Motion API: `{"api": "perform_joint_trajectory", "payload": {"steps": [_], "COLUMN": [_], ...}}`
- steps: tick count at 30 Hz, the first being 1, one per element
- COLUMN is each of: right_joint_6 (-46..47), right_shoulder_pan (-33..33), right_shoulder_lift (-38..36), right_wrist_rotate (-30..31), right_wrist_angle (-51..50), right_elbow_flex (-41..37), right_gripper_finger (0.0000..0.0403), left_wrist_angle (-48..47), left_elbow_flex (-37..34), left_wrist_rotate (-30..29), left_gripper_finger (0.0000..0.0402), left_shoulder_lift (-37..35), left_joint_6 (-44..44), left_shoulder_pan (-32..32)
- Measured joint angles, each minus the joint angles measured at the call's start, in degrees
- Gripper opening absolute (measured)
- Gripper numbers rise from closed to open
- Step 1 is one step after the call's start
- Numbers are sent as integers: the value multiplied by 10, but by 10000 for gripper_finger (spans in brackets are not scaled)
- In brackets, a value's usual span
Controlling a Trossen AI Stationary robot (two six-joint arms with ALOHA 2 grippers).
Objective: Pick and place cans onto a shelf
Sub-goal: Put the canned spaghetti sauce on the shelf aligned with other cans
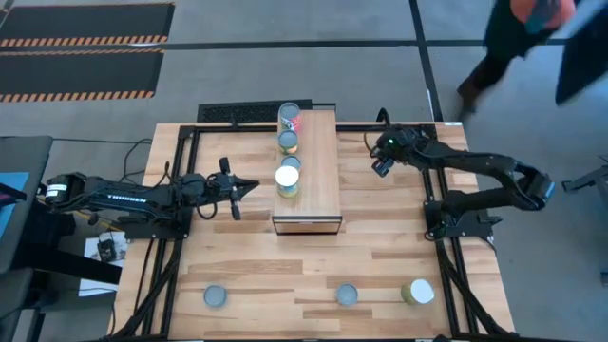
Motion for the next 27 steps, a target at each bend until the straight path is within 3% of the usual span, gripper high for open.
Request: {"api": "perform_joint_trajectory", "payload": {"steps": [5, 10, 18, 27], "right_joint_6": [-13, -22, -33, -9], "right_shoulder_pan": [-16, -18, 5, 72], "right_shoulder_lift": [49, 80, 67, 8], "right_wrist_rotate": [2, -2, -37, -49], "right_wrist_angle": [-32, -51, -118, -264], "right_elbow_flex": [28, 45, 83, 217], "right_gripper_finger": [164, 105, 20, 20], "left_wrist_angle": [0, -2, -11, -12], "left_elbow_flex": [0, 0, 0, 0], "left_wrist_rotate": [0, 0, 0, 0], "left_gripper_finger": [12, 12, 12, 12], "left_shoulder_lift": [0, 0, 0, 0], "left_joint_6": [2, 3, 6, 6], "left_shoulder_pan": [0, 0, 0, 0]}}
